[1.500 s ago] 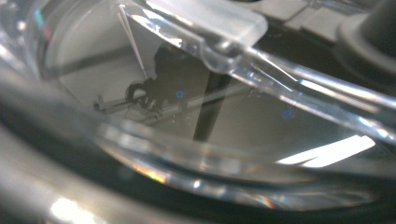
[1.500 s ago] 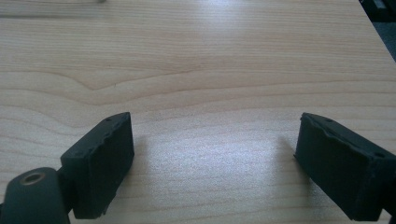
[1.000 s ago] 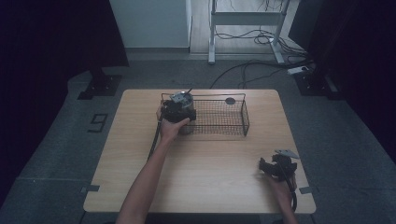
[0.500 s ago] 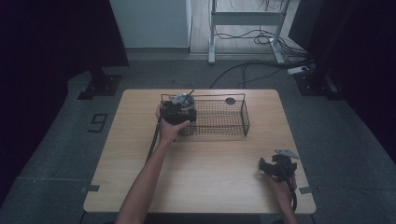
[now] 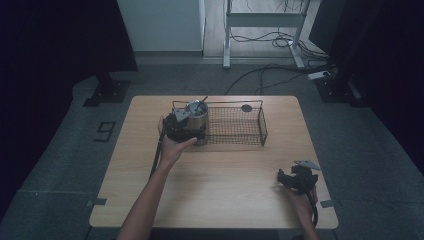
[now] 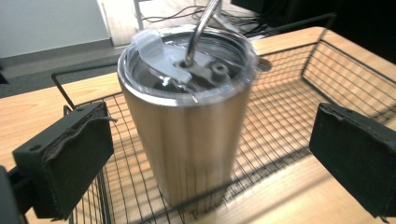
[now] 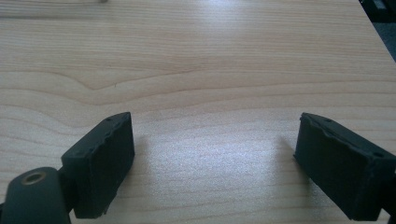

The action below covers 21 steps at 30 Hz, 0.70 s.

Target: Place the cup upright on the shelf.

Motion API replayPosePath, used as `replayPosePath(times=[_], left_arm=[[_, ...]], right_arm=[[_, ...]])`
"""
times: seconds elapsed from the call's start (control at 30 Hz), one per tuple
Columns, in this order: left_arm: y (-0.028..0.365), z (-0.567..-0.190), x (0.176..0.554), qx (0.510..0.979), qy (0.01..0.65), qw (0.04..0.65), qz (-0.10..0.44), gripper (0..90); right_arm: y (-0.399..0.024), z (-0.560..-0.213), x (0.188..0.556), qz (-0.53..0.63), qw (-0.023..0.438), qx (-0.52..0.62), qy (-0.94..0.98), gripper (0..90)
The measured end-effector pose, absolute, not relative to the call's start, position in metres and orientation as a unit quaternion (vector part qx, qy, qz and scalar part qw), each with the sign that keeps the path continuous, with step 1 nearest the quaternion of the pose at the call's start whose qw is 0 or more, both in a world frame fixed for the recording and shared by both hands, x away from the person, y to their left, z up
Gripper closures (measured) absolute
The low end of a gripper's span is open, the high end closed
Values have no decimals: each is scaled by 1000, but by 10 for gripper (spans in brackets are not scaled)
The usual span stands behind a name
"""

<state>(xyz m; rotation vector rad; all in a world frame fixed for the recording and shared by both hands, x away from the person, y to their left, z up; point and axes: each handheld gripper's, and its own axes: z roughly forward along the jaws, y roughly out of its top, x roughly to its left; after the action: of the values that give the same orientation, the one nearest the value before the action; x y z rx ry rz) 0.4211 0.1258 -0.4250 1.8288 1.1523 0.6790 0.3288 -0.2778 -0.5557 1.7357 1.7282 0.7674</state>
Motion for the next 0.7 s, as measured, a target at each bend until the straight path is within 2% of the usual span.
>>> replayPosePath(times=[0.33, 0.7], left_arm=[[147, -431, 389, 735, 458, 441, 234, 10], [166, -456, 346, 746, 449, 446, 206, 31]], right_arm=[[-278, -555, 329, 286, 282, 650, 645, 115], [-278, -555, 329, 286, 282, 650, 645, 115]])
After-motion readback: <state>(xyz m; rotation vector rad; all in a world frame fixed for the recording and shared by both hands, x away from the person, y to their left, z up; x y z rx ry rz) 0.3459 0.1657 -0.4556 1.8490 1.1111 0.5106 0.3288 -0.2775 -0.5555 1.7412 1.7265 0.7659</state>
